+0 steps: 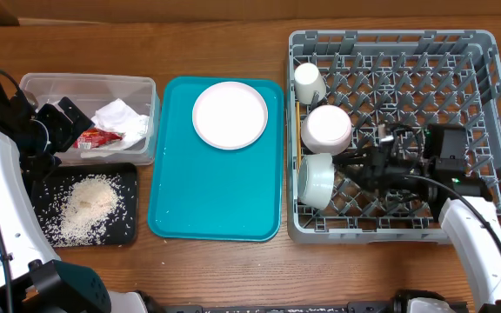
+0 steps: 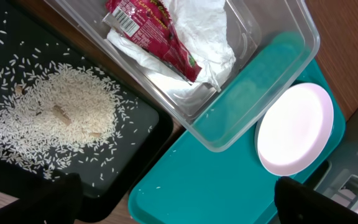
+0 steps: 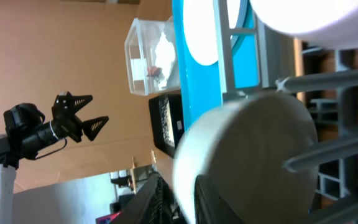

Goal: Sort waste into correct bins and load items into the dishwasher
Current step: 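Open the right gripper and withdraw it from the grey bowl, then move the right gripper to the white plate rim and grasp it, then lift the white plate up off the teal tray, then carry the white plate right to the back of the rack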

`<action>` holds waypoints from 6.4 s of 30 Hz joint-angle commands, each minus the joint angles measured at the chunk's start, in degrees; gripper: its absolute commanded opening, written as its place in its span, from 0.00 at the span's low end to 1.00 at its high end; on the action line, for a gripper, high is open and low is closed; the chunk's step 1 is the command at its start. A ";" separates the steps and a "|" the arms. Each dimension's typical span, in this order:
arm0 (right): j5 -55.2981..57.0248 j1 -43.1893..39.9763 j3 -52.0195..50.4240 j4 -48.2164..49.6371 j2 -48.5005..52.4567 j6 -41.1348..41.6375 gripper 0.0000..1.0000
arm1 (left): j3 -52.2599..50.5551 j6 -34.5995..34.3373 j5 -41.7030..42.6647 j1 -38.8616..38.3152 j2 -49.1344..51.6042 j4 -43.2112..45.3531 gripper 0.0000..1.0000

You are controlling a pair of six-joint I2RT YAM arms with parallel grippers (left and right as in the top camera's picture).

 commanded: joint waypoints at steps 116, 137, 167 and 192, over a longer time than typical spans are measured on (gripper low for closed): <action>58.62 56.41 53.33 -10.84 45.27 -15.43 0.11 | 1.16 -0.61 -0.22 0.20 -0.44 0.07 1.00; 68.48 46.36 54.36 -23.37 46.12 -17.70 0.32 | 1.16 -0.61 -0.22 0.20 -0.44 0.07 1.00; 65.35 46.42 40.06 -9.51 46.16 -12.00 0.06 | 1.16 -0.61 -0.22 0.20 -0.44 0.07 1.00; 109.77 46.36 51.82 -24.46 23.58 -11.89 0.04 | 1.16 -0.61 -0.22 0.20 -0.44 0.07 1.00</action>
